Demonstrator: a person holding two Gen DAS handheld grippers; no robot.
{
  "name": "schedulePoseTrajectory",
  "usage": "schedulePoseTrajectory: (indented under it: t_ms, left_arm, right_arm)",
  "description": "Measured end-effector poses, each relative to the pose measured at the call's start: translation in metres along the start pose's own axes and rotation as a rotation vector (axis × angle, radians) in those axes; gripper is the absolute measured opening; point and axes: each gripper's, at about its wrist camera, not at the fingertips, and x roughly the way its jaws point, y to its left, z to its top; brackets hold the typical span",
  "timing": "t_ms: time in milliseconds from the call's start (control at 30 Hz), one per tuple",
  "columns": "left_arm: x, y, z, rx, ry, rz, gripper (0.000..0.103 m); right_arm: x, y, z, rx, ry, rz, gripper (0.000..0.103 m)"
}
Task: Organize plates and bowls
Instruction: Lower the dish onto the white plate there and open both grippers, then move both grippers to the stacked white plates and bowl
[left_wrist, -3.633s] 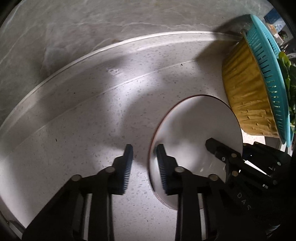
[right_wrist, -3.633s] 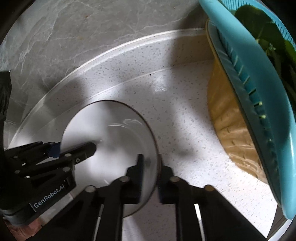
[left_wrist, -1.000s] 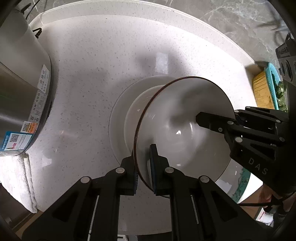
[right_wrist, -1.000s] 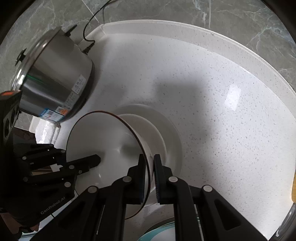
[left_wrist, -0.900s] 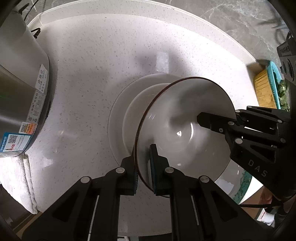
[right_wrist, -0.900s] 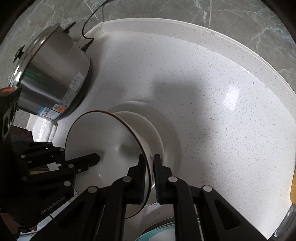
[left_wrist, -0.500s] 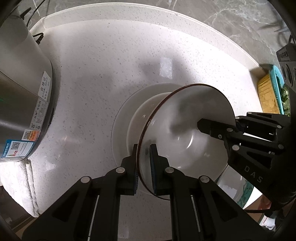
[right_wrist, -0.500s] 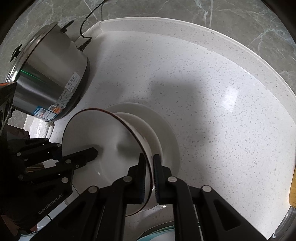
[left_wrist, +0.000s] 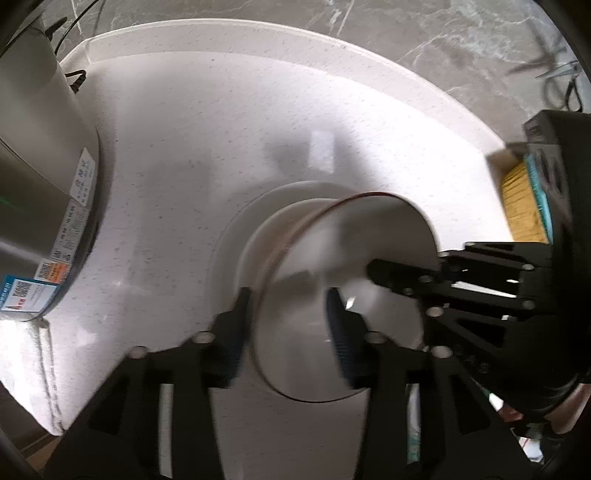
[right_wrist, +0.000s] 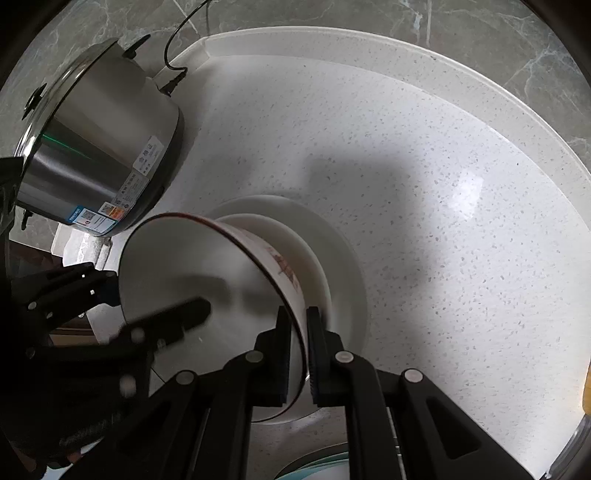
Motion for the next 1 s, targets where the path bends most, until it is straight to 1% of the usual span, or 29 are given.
schedulePoseTrajectory:
  t_ms: [33,100,133,333,467,533,567,633,767,900,1000]
  left_arm:
    - [-0.002,0.0,0.001,-0.001,-0.008,0.002,0.049]
    - [-0.008,0.0,0.001,-0.012,-0.038,0.0,0.055]
    - [-0.012,0.003,0.002,-0.026,-0.062,-0.012,0.058]
    - [-0.027,0.014,0.005,-0.072,-0.112,-0.035,0.058]
    - [-0.035,0.027,0.001,-0.128,-0.149,-0.075,0.059]
    - [-0.039,0.032,-0.001,-0.154,-0.163,-0.091,0.064]
    - [-0.041,0.035,-0.004,-0.171,-0.174,-0.099,0.064]
    - [-0.044,0.042,-0.008,-0.197,-0.189,-0.115,0.064]
    - [-0.049,0.052,-0.017,-0.249,-0.21,-0.136,0.064]
    - [-0.047,0.062,-0.029,-0.283,-0.208,-0.141,0.064]
    - [-0.042,0.068,-0.037,-0.308,-0.199,-0.146,0.064]
  right_arm:
    - [0.0,0.0,0.0,0.0,0.0,-0.001,0.01]
    - [0.001,-0.002,-0.001,0.007,0.002,-0.002,0.012]
    - [0.001,-0.002,-0.001,0.009,-0.002,-0.004,0.012]
    - [-0.002,-0.002,-0.003,0.011,-0.008,-0.002,0.013]
    - [-0.003,-0.003,-0.003,0.019,-0.008,0.015,0.015]
    - [-0.004,-0.004,-0.002,0.026,-0.008,0.031,0.019]
    - [-0.004,-0.004,-0.003,0.031,-0.007,0.039,0.021]
    - [-0.005,-0.005,-0.003,0.033,-0.009,0.054,0.029]
    - [-0.007,-0.002,-0.003,0.034,-0.011,0.063,0.035]
    - [-0.008,-0.004,-0.004,0.045,-0.006,0.079,0.042]
    - [-0.011,-0.006,-0.005,0.069,0.005,0.09,0.044]
